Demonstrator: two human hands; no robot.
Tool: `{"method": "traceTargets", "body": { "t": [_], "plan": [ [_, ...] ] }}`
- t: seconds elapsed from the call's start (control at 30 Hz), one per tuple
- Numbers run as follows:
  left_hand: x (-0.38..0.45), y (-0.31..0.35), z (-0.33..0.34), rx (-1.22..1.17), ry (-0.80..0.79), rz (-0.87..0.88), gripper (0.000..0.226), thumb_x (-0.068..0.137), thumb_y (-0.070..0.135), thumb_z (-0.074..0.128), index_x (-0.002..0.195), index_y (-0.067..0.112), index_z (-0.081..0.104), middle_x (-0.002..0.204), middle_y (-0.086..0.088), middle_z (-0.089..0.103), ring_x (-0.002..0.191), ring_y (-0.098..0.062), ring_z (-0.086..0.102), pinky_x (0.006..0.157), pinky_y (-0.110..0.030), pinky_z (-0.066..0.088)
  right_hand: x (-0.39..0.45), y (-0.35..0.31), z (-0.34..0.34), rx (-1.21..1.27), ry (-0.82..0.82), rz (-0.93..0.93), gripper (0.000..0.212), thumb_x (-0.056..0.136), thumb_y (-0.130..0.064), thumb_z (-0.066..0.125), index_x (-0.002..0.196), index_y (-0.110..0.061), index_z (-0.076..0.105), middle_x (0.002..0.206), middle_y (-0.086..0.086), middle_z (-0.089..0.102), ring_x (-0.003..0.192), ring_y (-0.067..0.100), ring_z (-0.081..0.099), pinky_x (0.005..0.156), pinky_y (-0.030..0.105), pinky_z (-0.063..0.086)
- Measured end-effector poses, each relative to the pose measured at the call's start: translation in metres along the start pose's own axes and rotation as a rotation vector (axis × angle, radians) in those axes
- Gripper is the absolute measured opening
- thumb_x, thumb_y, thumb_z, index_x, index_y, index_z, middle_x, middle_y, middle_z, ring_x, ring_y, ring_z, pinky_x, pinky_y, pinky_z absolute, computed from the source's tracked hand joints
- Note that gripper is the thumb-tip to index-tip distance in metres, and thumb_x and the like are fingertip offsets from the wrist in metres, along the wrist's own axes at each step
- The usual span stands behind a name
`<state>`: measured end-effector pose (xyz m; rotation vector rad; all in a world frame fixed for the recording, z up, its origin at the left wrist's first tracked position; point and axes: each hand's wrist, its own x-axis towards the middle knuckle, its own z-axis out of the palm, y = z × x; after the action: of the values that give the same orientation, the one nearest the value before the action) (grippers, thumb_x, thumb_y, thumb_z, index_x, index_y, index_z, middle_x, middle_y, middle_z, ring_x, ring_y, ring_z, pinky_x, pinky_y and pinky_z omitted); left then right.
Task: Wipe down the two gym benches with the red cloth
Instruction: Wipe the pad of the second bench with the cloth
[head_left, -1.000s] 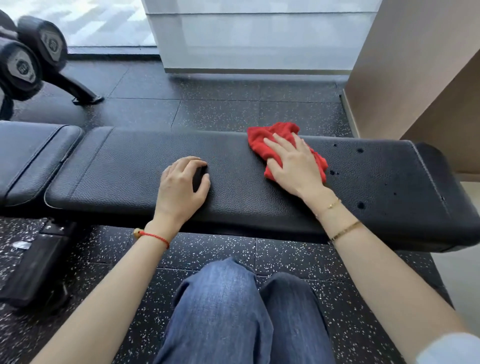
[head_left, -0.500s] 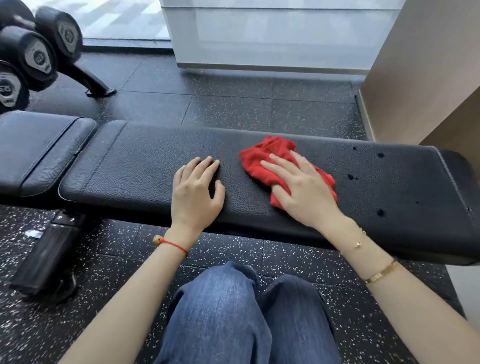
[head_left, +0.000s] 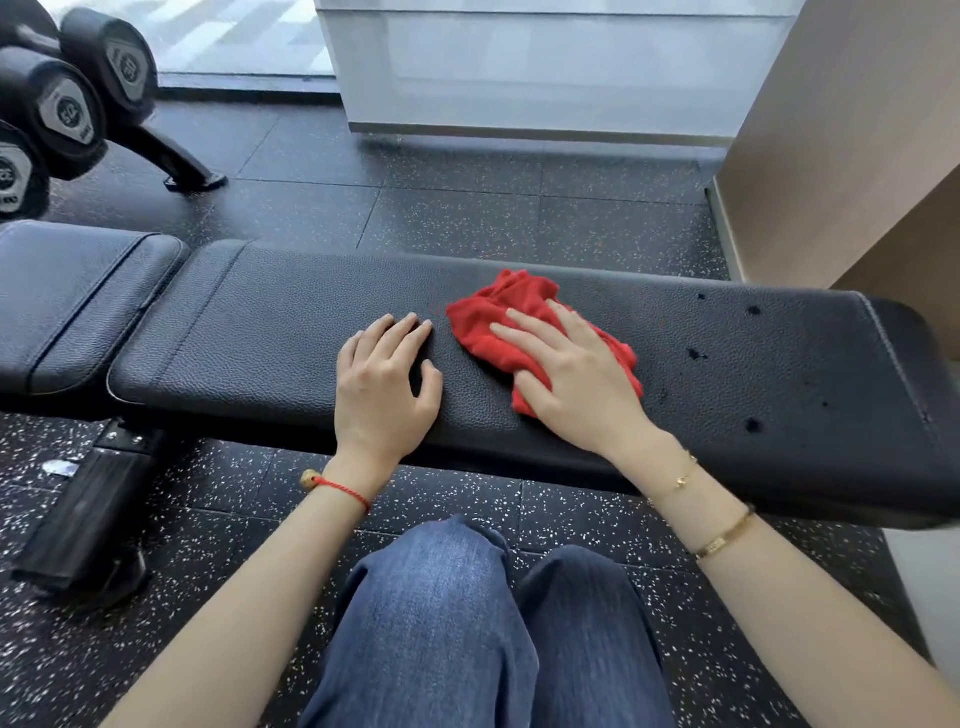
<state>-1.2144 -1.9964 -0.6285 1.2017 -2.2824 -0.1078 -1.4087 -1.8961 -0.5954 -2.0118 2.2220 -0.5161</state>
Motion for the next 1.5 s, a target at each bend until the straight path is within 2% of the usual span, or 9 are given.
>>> {"method": "traceTargets", "body": {
  "t": [0.23,0.43,0.57,0.73,0.87,1.13,1.23,1.4,1.5],
  "plan": [
    [0.001,0.002,-0.001,-0.033,0.015,-0.043,0.043,0.088,0.028,0.053,0.127,0.016,0.067,0.136,-0.002,0.063,0.133,-0.025,0.050,0.113,-0.044,0.035,0.054,0.029,-0.004,-0.062,0.050,0.272,0.052,0.095,-0.038,0.045,0.146,-0.033,0.040,0.157,-0.007,0.033,0.146,0.030,0.017,0.122,0.040,0.005],
    [0.002,0.002,-0.003,-0.038,0.022,-0.068,0.043,0.086,0.029,0.054,0.124,0.013,0.067,0.131,-0.003,0.064,0.127,-0.027,0.052,0.111,-0.041,0.038,0.027,-0.006,0.005,-0.027,0.028,0.098,0.054,0.092,-0.037,0.046,0.146,-0.034,0.041,0.156,-0.009,0.034,0.148,0.028,0.016,0.123,0.039,0.004],
    [0.002,0.001,-0.004,-0.044,0.013,-0.052,0.043,0.087,0.028,0.055,0.126,0.011,0.066,0.131,-0.004,0.064,0.127,-0.027,0.052,0.112,-0.042,0.038,-0.018,0.003,-0.004,0.003,0.020,0.031,0.054,0.089,-0.039,0.042,0.143,-0.035,0.044,0.153,-0.012,0.039,0.146,0.027,0.022,0.122,0.041,0.011],
    [0.001,0.003,-0.006,-0.031,-0.001,-0.050,0.044,0.089,0.028,0.053,0.127,0.010,0.065,0.131,-0.005,0.063,0.127,-0.027,0.052,0.113,-0.042,0.036,0.006,0.045,-0.014,-0.043,0.097,0.262,0.051,0.094,-0.032,0.049,0.145,-0.032,0.043,0.155,-0.007,0.037,0.146,0.030,0.021,0.122,0.040,0.009],
    [0.002,0.005,-0.007,-0.027,-0.004,-0.057,0.043,0.088,0.028,0.052,0.126,0.012,0.066,0.131,-0.004,0.064,0.127,-0.026,0.052,0.115,-0.043,0.034,0.039,0.032,-0.006,-0.063,0.110,0.392,0.052,0.095,-0.035,0.045,0.147,-0.031,0.040,0.157,-0.005,0.032,0.146,0.031,0.017,0.122,0.040,0.004],
    [0.001,0.003,-0.008,-0.041,0.000,-0.055,0.040,0.087,0.023,0.057,0.125,0.012,0.067,0.130,-0.004,0.064,0.128,-0.029,0.050,0.114,-0.045,0.033,-0.031,-0.017,0.002,0.015,0.020,0.044,0.055,0.088,-0.037,0.042,0.143,-0.033,0.045,0.153,-0.009,0.039,0.146,0.029,0.022,0.123,0.039,0.008],
    [0.002,0.005,-0.010,-0.023,-0.027,-0.045,0.039,0.088,0.022,0.058,0.125,0.011,0.066,0.130,-0.005,0.064,0.127,-0.031,0.051,0.112,-0.047,0.034,-0.045,0.012,-0.010,-0.001,0.029,0.100,0.055,0.088,-0.038,0.042,0.143,-0.035,0.045,0.153,-0.011,0.039,0.145,0.027,0.023,0.122,0.041,0.011],
    [0.003,0.026,-0.009,-0.080,-0.028,-0.054,0.031,0.089,0.022,0.061,0.117,0.014,0.070,0.124,-0.003,0.067,0.122,-0.029,0.054,0.107,-0.047,0.037,-0.013,0.047,-0.018,-0.070,0.084,0.348,0.052,0.095,-0.036,0.046,0.146,-0.034,0.039,0.157,-0.007,0.032,0.146,0.030,0.017,0.122,0.040,0.005],
    [0.009,0.051,-0.003,-0.119,-0.056,-0.044,0.033,0.088,0.026,0.060,0.118,0.016,0.069,0.124,-0.002,0.066,0.123,-0.027,0.053,0.107,-0.044,0.036,-0.006,0.028,-0.011,-0.072,0.058,0.312,0.054,0.095,-0.037,0.045,0.148,-0.034,0.036,0.158,-0.007,0.029,0.148,0.031,0.014,0.123,0.040,0.001]
  ]
}}
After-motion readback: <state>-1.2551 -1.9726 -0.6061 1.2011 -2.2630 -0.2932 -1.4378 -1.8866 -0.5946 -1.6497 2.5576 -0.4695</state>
